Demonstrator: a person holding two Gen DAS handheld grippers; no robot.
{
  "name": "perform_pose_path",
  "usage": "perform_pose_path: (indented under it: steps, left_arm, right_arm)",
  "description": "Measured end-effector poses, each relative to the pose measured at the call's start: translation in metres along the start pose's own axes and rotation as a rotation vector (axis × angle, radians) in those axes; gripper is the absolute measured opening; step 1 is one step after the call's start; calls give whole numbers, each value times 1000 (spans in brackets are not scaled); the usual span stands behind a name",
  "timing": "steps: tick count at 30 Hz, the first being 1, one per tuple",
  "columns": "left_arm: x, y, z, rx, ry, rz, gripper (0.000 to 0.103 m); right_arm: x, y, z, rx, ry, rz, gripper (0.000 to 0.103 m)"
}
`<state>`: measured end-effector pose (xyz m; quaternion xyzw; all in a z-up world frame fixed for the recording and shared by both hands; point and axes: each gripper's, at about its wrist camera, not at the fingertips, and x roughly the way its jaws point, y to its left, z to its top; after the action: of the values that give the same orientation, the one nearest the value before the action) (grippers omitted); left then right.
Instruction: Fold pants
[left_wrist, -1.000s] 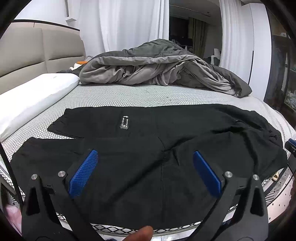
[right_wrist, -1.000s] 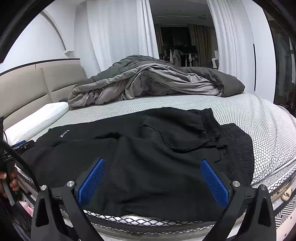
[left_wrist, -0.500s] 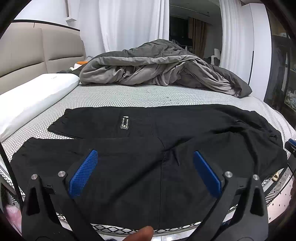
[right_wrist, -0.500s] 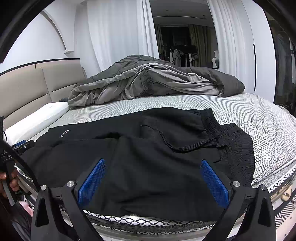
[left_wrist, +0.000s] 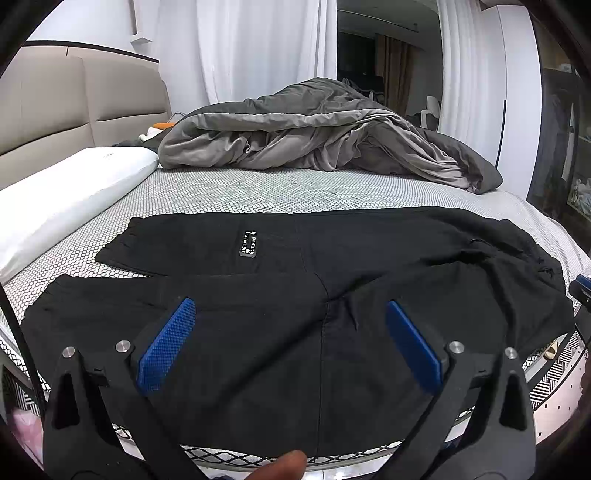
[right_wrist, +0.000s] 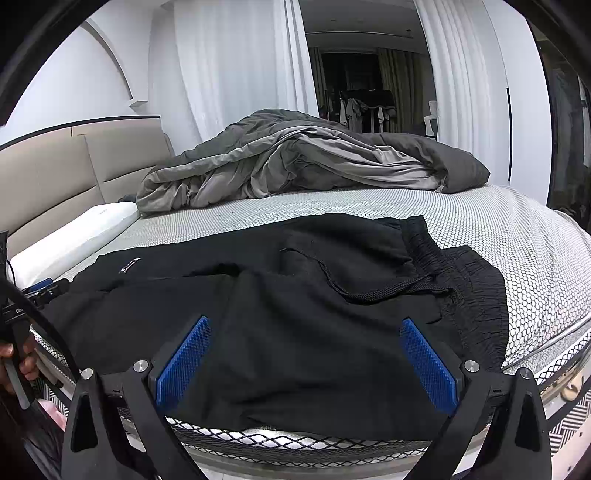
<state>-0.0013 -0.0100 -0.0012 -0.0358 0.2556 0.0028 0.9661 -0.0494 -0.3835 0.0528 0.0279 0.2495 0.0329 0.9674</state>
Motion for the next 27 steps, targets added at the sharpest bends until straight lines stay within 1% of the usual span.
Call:
perform_pose_path:
  steps: [27]
  left_arm:
    - [-2, 2, 3, 4, -4, 0, 102]
  right_arm:
    - [0, 0, -2, 2, 3, -1, 103]
